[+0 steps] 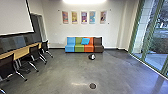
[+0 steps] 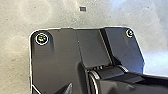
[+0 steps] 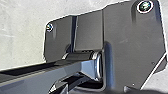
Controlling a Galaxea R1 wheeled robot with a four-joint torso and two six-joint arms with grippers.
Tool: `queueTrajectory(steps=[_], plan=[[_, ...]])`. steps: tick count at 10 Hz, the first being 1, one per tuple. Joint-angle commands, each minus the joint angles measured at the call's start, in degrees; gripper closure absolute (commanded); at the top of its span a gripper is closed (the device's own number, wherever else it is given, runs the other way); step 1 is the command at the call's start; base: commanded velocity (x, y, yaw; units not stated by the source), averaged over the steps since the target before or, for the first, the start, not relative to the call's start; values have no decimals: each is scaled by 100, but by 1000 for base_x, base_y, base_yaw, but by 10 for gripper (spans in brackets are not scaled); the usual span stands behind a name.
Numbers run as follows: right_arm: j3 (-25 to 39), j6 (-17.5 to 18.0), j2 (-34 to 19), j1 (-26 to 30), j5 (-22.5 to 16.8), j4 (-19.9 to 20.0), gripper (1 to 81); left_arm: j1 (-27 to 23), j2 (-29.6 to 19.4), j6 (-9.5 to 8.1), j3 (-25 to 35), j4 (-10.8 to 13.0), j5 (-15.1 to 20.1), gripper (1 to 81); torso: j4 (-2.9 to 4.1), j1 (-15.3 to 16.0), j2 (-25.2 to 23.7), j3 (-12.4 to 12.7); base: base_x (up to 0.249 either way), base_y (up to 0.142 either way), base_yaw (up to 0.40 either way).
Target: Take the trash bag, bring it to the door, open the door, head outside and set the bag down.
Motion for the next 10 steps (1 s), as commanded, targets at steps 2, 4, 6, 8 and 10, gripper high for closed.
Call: queueTrajectory(steps=[2,4,6,8,10], plan=[[-812,-13,527,326,-325,18,10,-360,-38,24,37,46,250,10,0,0,0,0,0,0,0],[-1392,-13,870,423,-316,36,10,-360,-29,24,37,46,250,10,0,-1,-2,2,98,0,0],[-1910,-4,1089,467,-316,44,10,-360,-11,24,46,46,250,10,0,-1,-5,2,143,0,0],[-1990,-4,1090,519,-308,36,10,-360,-2,24,37,46,241,10,0,0,-5,2,160,0,0],[-2016,-4,1081,765,-308,36,10,-360,-2,24,37,45,241,10,0,7,0,0,158,0,0]])
